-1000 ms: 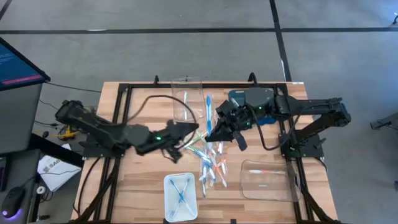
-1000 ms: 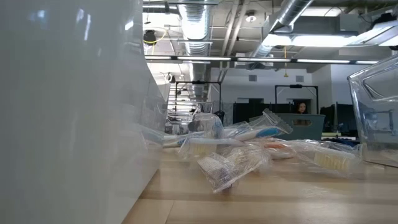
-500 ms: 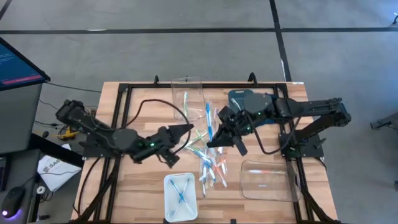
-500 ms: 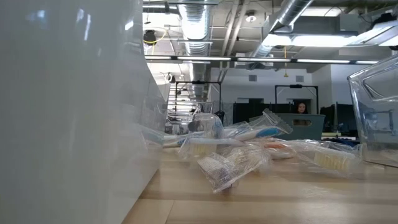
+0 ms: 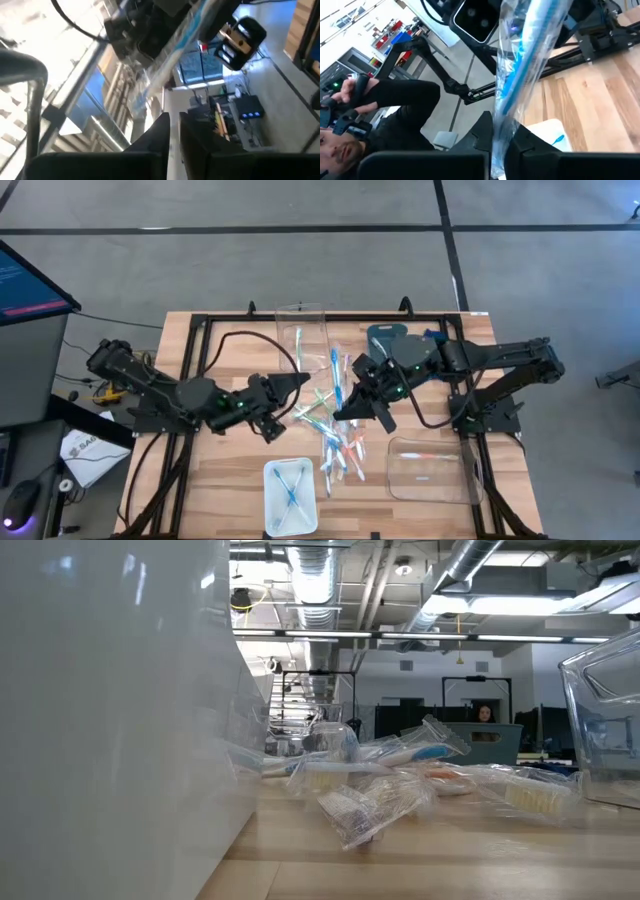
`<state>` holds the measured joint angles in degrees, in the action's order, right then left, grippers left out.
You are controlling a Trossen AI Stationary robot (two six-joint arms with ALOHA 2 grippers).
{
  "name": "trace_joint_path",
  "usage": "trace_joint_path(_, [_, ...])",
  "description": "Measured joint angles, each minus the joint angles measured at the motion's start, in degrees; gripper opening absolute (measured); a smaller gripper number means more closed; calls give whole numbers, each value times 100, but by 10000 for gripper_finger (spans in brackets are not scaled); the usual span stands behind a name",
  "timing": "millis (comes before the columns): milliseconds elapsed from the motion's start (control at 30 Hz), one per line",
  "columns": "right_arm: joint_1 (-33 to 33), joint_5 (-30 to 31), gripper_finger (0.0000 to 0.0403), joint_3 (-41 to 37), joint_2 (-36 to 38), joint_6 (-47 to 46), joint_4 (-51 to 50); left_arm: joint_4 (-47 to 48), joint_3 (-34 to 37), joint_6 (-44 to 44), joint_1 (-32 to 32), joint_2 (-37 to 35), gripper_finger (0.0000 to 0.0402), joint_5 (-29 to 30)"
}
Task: Pick & Place Toothbrushes
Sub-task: Put the blue toothbrush into the white bin
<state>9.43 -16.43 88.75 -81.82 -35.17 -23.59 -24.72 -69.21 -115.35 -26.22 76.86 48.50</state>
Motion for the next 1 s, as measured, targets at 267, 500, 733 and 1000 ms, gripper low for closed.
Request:
trace_joint_path(267, [-7, 2, 49, 0, 0, -1, -21, -4, -2, -303, 22, 43, 77, -1039])
trace_joint_path(500, [-61, 7, 19, 0, 0, 14, 3, 32, -5, -287, 326, 130, 138, -1347])
trace_joint_path(733, [-52, 2, 26, 0, 0, 8, 42, 3, -9, -307, 701, 420, 179, -1678])
trace_joint_path(1000, [-55, 69, 10, 0, -1, 44, -106, -29, -2, -593, 665, 731, 191, -1726])
